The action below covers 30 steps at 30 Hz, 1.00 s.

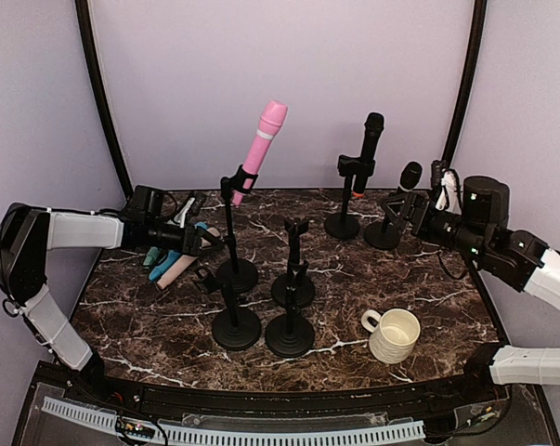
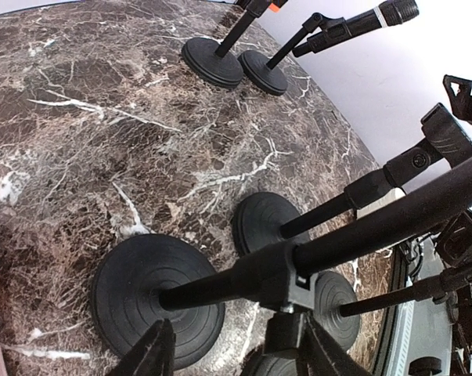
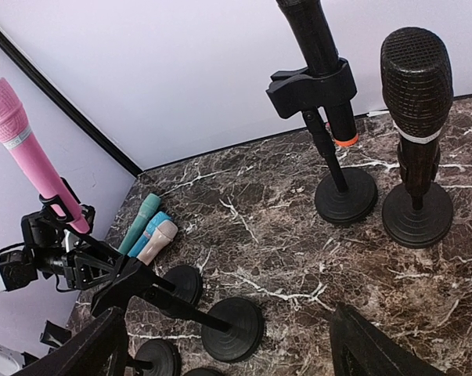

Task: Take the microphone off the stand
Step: Unscrew the knob on the microphone stand.

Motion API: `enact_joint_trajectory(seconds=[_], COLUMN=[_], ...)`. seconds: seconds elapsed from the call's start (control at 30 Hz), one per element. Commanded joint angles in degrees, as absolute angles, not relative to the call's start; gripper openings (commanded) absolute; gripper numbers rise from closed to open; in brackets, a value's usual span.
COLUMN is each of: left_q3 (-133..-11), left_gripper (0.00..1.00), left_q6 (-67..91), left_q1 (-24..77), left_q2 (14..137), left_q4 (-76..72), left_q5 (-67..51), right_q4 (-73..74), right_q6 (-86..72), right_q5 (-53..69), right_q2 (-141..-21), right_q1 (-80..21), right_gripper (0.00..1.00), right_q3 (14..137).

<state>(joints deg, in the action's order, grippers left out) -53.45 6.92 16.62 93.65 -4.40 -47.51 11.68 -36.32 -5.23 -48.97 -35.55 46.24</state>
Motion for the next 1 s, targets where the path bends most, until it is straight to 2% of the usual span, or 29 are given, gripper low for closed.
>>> enact_joint_trajectory(seconds=[0.0,0.33,0.57,0.97], left_q3=[-51.63,-43.78,-44.2,-42.02], left_gripper=[0.58,0.64,0.58,0.56], left_q6=[6.58,2.12,7.08,22.4], left_q1=[16.17,16.17,16.42,19.87], left_q2=[89.29,77.6,78.23,81.51], left_q4=[-7.22,-14.88,-12.73,-17.51], left_q5=[-44.21,-38.31,-40.63,-39.14], right_q4=[10.49,10.88,10.3,9.76], right_q6=[-35.2,-35.76,-35.65,-36.64], right_q5=[-6.24,-6.66,-6.22,-5.38], right_q2=[-49.05,-48.17,-48.16,-47.4], right_q1=[-35.27,-35.25,-35.29,-35.24], right_gripper=[0.9,0.9,0.9,0.9], right_q3=[48.09,47.81,47.24,46.41])
